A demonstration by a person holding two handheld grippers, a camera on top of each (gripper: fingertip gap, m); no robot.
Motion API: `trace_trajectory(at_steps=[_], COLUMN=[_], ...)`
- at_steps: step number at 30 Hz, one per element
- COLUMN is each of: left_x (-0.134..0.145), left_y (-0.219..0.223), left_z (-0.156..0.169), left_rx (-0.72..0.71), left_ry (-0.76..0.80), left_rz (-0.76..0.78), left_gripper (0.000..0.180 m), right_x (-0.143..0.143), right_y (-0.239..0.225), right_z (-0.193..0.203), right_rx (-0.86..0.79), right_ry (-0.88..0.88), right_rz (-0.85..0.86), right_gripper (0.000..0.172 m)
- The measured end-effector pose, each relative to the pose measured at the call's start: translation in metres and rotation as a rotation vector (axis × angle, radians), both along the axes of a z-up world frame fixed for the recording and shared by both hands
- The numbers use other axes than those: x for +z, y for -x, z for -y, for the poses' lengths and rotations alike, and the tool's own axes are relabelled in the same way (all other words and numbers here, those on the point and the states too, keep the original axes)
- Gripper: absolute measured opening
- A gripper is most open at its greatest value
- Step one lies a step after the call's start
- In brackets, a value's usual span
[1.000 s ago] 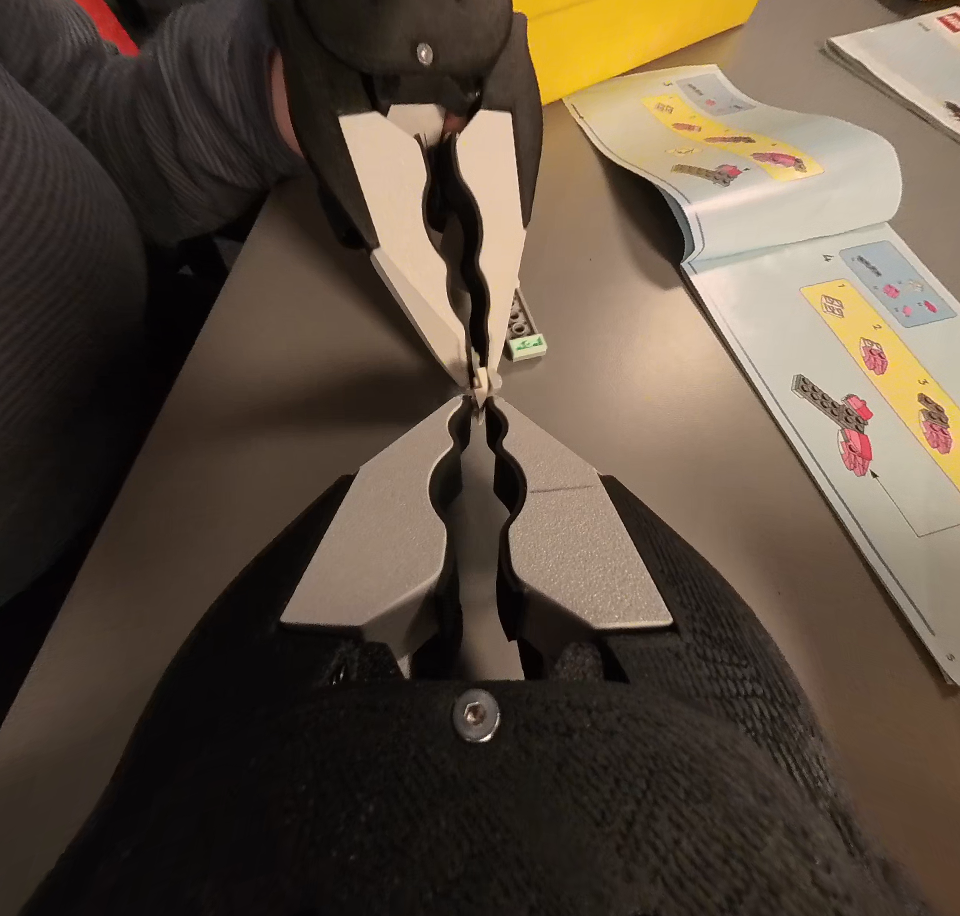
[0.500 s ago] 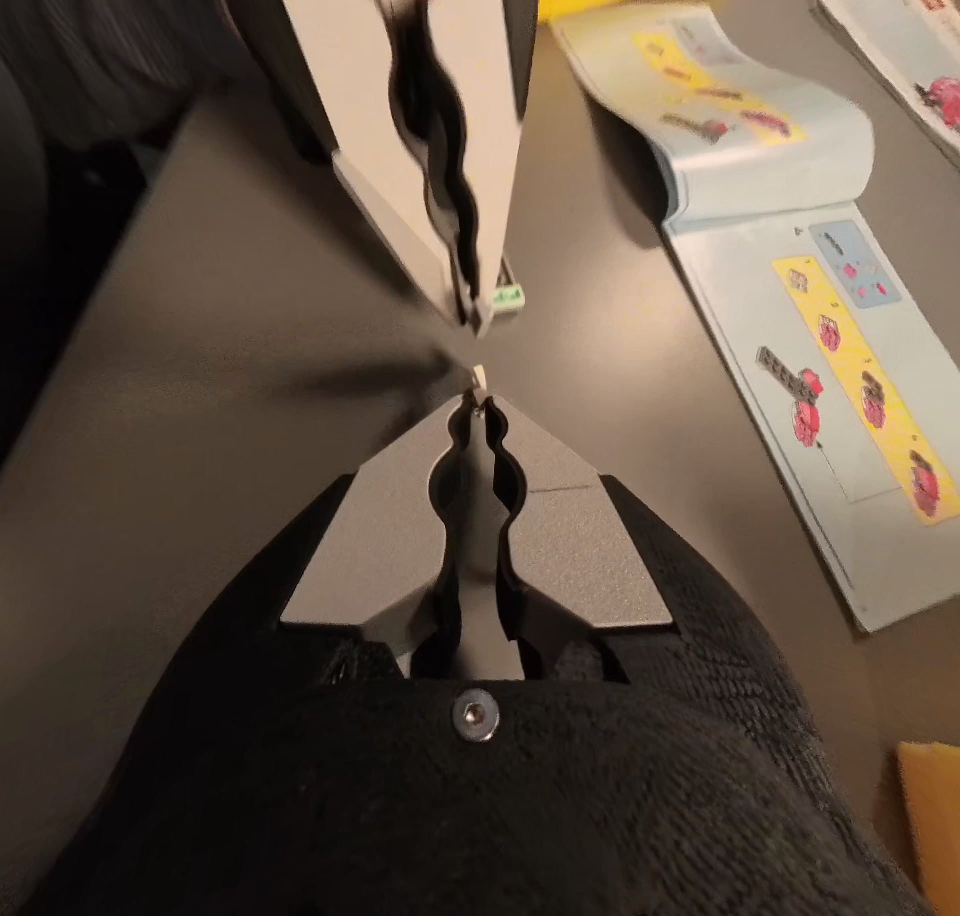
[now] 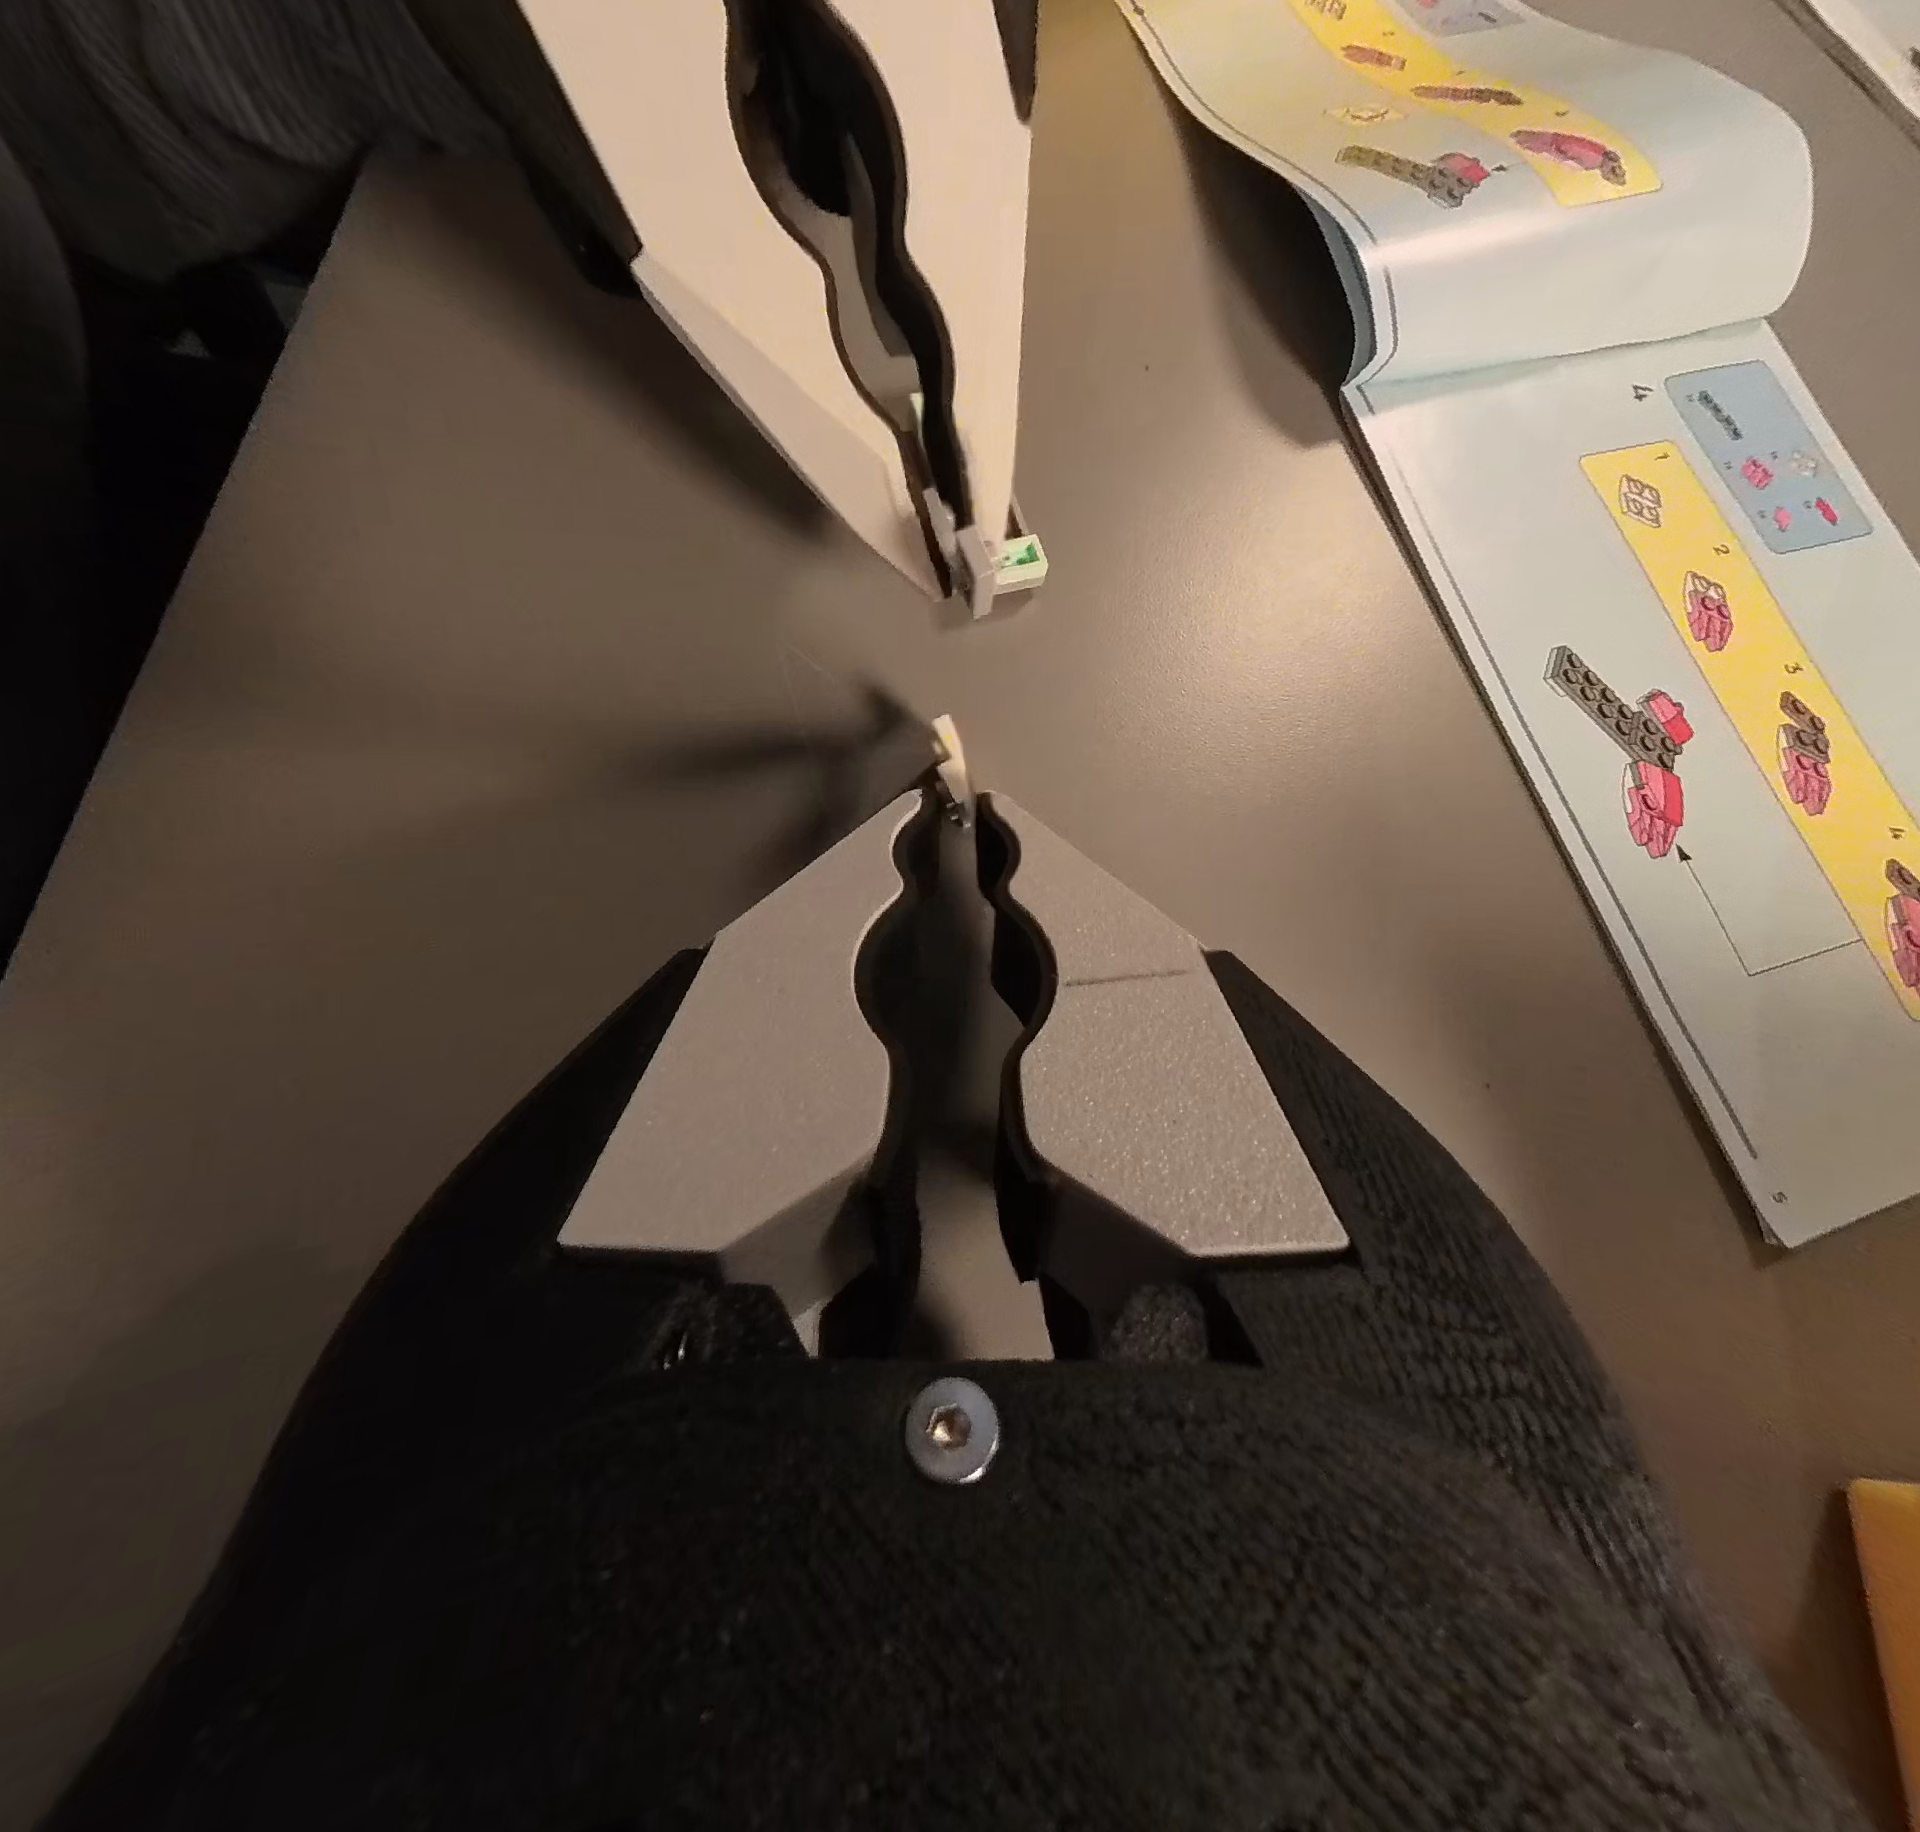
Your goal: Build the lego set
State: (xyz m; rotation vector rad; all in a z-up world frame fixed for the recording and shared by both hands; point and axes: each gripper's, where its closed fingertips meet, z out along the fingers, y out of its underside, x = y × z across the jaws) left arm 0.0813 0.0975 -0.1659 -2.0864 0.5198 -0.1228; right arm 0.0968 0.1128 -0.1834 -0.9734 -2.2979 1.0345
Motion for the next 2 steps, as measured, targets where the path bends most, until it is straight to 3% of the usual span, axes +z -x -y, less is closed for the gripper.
trace_trajectory(at_steps=[2], left_x=[-0.0017], left_y=[-0.0010], left_z=[0.0005], left_rx=[-0.007], left_ry=[0.007], left_rz=[-0.011], left_gripper=[0.003], right_x=[0.0001], right_y=[0.0010], right_z=[-0.0014], right_rx=[-0.011], right_ry=[0.007], right_rz=[0.004], right_gripper=[0.009])
